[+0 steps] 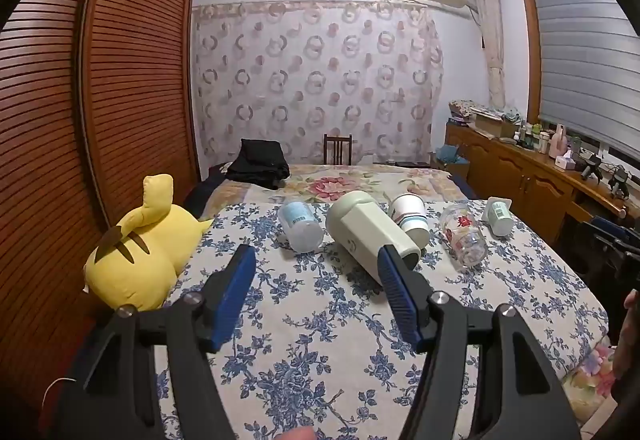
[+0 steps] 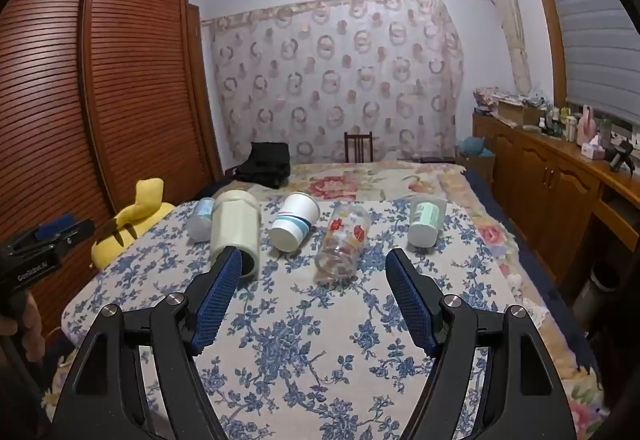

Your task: Flip cup upright

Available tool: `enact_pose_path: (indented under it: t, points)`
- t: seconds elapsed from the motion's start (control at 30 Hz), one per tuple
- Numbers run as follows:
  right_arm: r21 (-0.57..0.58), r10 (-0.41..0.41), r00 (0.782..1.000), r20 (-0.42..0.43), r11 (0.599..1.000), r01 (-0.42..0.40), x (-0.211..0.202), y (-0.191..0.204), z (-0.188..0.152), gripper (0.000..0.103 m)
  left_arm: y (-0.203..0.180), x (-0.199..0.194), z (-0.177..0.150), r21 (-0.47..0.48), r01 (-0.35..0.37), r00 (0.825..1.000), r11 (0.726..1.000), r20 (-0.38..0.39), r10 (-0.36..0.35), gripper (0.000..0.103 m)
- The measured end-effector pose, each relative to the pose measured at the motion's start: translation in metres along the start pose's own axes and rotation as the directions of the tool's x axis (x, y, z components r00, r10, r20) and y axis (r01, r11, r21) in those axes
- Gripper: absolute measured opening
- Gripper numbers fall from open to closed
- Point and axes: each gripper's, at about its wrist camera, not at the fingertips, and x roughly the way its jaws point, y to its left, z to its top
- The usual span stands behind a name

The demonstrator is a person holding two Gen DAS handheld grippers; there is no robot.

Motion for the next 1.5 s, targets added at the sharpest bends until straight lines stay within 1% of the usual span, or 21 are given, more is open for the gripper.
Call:
enact_pose_path:
  t: [0.1,0.13,0.4,1.37,1.5]
  points:
    - [0.001,0.001,1.0,0.002,1.0,-0.001,0.0001,-0.0008,0.0002,0.076,0.0001,0.0,0.0001,0.001,0.001,1.0,1.0,-0.004,-0.001,0.063]
    - [-0.015,-0.008,1.0,0.011,1.0,0.008,-0.0006,0.0015,-0.0003,0.076,0.0,0.0,0.0001,0.002,0.0,1.0,1.0,-0.005,0.0,0.063]
    - [-0.018,-0.009,1.0,0.006,1.0,0.009,0.0005,0.0019,-0.001,0.076,-0.0001,-0.0001,0.0002,0.003,-0.002,1.0,1.0,-0.009,0.003,0.063]
    - [-0.014,-0.014,1.0,0.006,1.0,0.014,0.0003,0.0024,-0.0048,0.076,0.0003,0.0001,0.0002,0.002,-0.006,1.0,1.0,-0.009,0.006,0.063]
    - [-0.012,-0.013,1.0,0.006,1.0,0.013,-0.0002,0.0007,-0.006,0.076,-0.0003,-0.0003,-0.004,0.002,-0.005,1.0,1.0,-0.008,0.005,0.063]
